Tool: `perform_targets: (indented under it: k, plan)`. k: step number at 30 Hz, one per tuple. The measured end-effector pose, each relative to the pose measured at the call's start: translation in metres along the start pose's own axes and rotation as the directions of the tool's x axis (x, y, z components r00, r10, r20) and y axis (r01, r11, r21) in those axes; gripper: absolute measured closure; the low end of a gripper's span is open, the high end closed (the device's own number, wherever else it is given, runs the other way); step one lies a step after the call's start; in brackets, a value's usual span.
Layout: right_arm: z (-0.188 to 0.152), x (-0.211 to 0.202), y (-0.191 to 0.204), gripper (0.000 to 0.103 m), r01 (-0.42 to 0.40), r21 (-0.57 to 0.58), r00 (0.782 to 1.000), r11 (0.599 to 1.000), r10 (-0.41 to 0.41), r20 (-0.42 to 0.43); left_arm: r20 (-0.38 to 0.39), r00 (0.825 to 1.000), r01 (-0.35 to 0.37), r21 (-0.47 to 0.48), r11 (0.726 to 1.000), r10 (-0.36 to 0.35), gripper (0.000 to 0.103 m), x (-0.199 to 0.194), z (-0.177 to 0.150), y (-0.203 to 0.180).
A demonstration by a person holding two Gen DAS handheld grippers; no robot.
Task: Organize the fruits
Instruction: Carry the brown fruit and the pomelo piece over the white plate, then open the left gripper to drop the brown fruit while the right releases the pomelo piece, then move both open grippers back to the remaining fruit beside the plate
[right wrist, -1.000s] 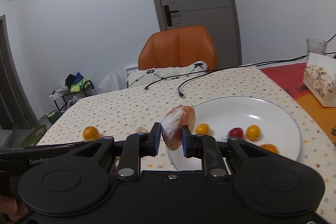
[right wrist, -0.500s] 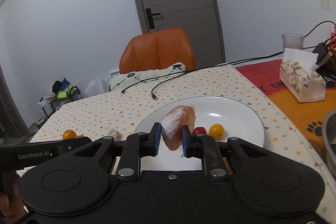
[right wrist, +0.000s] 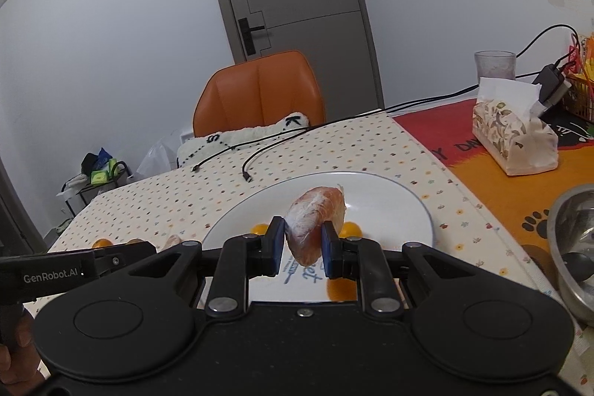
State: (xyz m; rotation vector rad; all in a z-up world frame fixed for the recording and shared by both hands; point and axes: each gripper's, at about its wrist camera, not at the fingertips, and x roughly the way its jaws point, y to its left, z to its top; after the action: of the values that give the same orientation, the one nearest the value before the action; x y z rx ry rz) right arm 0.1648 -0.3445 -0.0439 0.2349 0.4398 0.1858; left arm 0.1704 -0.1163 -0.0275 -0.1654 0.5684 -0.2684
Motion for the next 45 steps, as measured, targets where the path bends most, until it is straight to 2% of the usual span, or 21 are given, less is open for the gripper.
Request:
perform_targets:
  k: [18, 22, 24, 27, 34, 36, 40, 45]
  plan:
    - [0.001, 0.005, -0.04, 0.084, 0.024, 0.058, 1.0, 0.998, -0.024, -0.007, -0.044, 0.998, 0.039, 0.046, 0.998, -0.037, 0.079, 0.036, 0.006, -0.033]
    - [0.002, 0.009, -0.042, 0.084, 0.029, 0.054, 1.0, 0.998, -0.028, -0.008, -0.044, 0.999, 0.002, 0.072, 0.997, 0.001, 0.065, 0.037, 0.007, -0.035]
    - [0.003, 0.011, -0.044, 0.084, 0.032, 0.058, 0.999, 0.998, -0.031, -0.01, -0.046, 0.999, -0.004, 0.055, 0.998, 0.006, 0.061, 0.035, 0.007, -0.03]
    - [0.005, 0.013, -0.042, 0.083, 0.03, 0.042, 0.999, 0.999, -0.03, -0.017, -0.039, 0.999, -0.019, 0.03, 0.999, 0.02, 0.05, 0.031, 0.008, -0.022]
    - [0.004, 0.005, -0.038, 0.071, 0.027, 0.054, 1.0, 0.998, -0.026, -0.006, -0.026, 0.998, -0.063, 0.008, 0.998, 0.063, 0.03, 0.02, 0.007, -0.009]
    - [0.003, 0.002, -0.037, 0.069, 0.019, 0.056, 1.0, 0.998, -0.019, -0.008, -0.017, 0.997, -0.082, 0.007, 0.997, 0.082, 0.026, 0.015, 0.006, -0.005]
    - [0.001, -0.004, -0.031, 0.059, 0.002, 0.058, 1.0, 0.998, -0.001, -0.006, -0.009, 0.993, -0.117, -0.011, 0.993, 0.117, 0.021, 0.006, 0.005, 0.004]
    - [-0.002, -0.007, -0.019, 0.057, -0.035, 0.046, 0.999, 0.998, 0.036, -0.014, 0.003, 0.989, -0.148, -0.02, 0.989, 0.148, 0.02, -0.005, 0.003, 0.013]
